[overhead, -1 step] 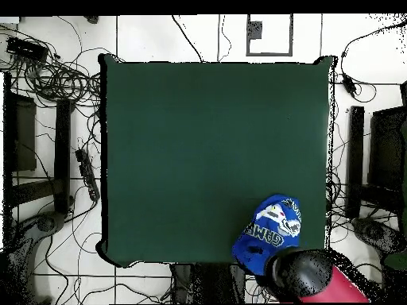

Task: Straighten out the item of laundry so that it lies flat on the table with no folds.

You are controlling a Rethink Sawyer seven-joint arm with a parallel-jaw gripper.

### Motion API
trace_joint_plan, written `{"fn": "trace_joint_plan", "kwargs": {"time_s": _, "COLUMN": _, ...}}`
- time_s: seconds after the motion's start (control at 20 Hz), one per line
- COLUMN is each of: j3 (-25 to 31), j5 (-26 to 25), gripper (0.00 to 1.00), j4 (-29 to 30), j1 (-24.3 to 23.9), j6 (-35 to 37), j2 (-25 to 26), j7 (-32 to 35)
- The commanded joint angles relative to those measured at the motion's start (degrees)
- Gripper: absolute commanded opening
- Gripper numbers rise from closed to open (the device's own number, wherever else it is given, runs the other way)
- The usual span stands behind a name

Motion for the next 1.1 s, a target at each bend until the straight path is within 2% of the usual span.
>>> {"fn": "trace_joint_plan", "kwargs": {"time_s": 0.05, "j3": -0.26, "j5": -4.77, "gripper": 0.0, "j4": -8.14, "j1": 1.78, "j6": 14.61, "j2": -2.74, "j7": -0.43}}
{"fn": "trace_joint_plan", "kwargs": {"time_s": 0.85, "j3": 1.58, "j5": -11.5, "gripper": 0.0, "j4": -16.74, "j1": -1.99, "j6": 23.63, "j2": -6.29, "j7": -4.01}}
{"fn": "trace_joint_plan", "kwargs": {"time_s": 1.0, "j3": 2.55, "j5": -12.67, "gripper": 0.0, "j4": -18.68, "j1": -3.26, "j6": 23.22, "j2": -6.14, "j7": -4.87}}
{"fn": "trace_joint_plan", "kwargs": {"time_s": 1.1, "j3": 3.72, "j5": -13.56, "gripper": 0.0, "j4": -19.21, "j1": -4.82, "j6": 20.44, "j2": -5.79, "j7": -5.69}}
